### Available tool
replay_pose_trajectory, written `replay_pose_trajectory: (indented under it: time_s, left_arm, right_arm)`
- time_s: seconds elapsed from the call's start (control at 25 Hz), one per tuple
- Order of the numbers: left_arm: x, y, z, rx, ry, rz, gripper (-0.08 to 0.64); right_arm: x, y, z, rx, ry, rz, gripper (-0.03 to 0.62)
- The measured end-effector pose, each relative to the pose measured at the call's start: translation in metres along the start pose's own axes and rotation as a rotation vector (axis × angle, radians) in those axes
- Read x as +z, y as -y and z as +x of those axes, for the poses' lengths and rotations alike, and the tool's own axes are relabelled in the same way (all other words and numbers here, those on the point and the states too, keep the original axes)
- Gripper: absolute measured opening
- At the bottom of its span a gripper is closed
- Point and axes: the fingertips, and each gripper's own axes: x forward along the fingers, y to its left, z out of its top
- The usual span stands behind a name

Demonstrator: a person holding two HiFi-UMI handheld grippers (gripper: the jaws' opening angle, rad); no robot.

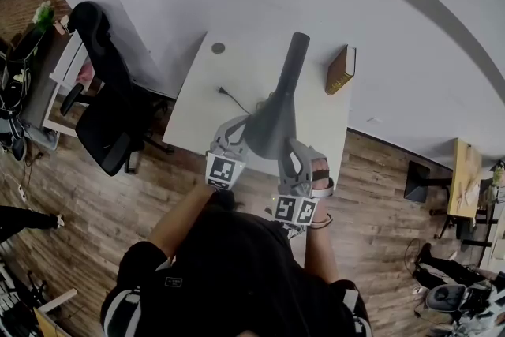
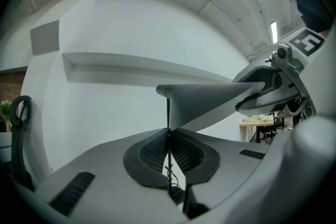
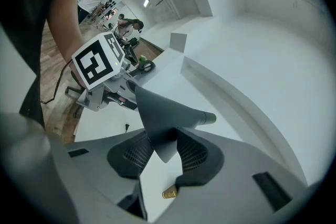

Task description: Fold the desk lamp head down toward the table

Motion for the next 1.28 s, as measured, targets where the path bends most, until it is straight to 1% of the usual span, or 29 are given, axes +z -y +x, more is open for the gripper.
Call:
replay_pose_trajectory:
  time_s: [0.12, 0.2, 0.24, 0.28, 0.32, 0.4, 0.52, 0.64, 0.76, 0.84, 1.0, 1.12, 1.28]
  left_arm:
    - [-0.011, 0.000, -0.014, -0.009, -0.031, -0.013, 0.031]
    - [-0.022, 0.000, -0.027, -0.024, -0.062, -0.002, 0.034]
    - [-0.026, -0.001, -0.034, -0.029, -0.075, 0.016, 0.051]
    - [-0.029, -0.001, -0.040, -0.033, -0.083, 0.040, 0.089]
    - [-0.028, -0.001, -0.046, -0.041, -0.086, 0.073, 0.138]
    - [-0.018, 0.002, -0.056, -0.074, -0.083, 0.174, 0.183]
    - [-0.004, 0.014, -0.066, -0.158, -0.101, 0.334, 0.235]
    - [0.003, 0.025, -0.068, -0.249, -0.139, 0.481, 0.309]
    - [0.017, 0.030, -0.065, -0.281, -0.142, 0.645, 0.311]
    - [0.030, 0.034, -0.061, -0.301, -0.123, 0.720, 0.311]
    - [0.047, 0.043, -0.052, -0.349, -0.096, 0.803, 0.311]
    - [0.045, 0.044, -0.044, -0.374, -0.122, 0.889, 0.301]
    - [0.044, 0.050, -0.036, -0.414, -0.139, 0.963, 0.266]
  right_arm:
    - [0.000, 0.000, 0.000, 0.001, -0.002, -0.005, 0.146]
    - [0.000, 0.000, 0.000, 0.003, -0.002, -0.005, 0.146]
    - [0.000, 0.000, 0.000, 0.004, -0.001, -0.004, 0.146]
    - [0.000, 0.000, 0.001, 0.004, 0.001, -0.004, 0.146]
    - [0.000, 0.000, 0.001, 0.004, 0.002, -0.004, 0.146]
    - [0.000, 0.001, 0.000, 0.004, 0.004, -0.003, 0.146]
    - [-0.001, 0.002, 0.000, 0.005, 0.005, -0.001, 0.146]
    - [-0.001, 0.001, 0.001, 0.005, 0.007, -0.001, 0.146]
    - [0.000, 0.000, 0.001, 0.004, 0.008, -0.006, 0.146]
    - [0.000, 0.000, 0.002, 0.006, 0.006, -0.012, 0.145]
    - [0.001, 0.000, 0.001, 0.007, 0.006, -0.018, 0.144]
    - [0.001, -0.001, -0.001, 0.009, 0.007, -0.022, 0.144]
    - [0.001, 0.001, -0.001, 0.012, 0.009, -0.026, 0.144]
